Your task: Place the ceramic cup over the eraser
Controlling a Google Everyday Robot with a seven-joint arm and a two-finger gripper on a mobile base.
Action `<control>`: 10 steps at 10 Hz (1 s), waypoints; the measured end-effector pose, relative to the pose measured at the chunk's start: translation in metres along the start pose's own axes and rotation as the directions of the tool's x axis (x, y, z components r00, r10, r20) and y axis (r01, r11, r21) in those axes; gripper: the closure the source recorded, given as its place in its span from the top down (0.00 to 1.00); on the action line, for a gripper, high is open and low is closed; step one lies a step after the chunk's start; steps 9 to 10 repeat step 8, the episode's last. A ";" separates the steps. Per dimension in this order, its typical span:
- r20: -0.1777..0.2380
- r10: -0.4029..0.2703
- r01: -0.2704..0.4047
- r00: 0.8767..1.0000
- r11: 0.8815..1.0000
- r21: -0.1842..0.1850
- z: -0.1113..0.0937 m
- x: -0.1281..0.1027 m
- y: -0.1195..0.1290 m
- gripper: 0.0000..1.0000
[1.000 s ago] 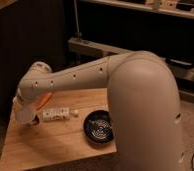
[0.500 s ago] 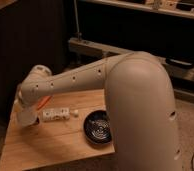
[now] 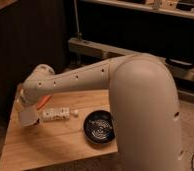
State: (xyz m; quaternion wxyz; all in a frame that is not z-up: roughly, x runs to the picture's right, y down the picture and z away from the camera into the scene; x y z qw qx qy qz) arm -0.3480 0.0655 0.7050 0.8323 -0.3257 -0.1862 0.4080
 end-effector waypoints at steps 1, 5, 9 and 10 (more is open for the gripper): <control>0.000 -0.004 0.004 1.000 1.000 -0.004 0.001 -0.001 0.003 0.80; -0.002 -0.003 0.003 1.000 1.000 -0.005 0.002 0.000 0.003 0.80; -0.001 -0.003 0.003 1.000 1.000 -0.005 0.002 0.000 0.004 0.80; -0.001 -0.003 0.003 1.000 1.000 -0.005 0.002 0.000 0.004 0.80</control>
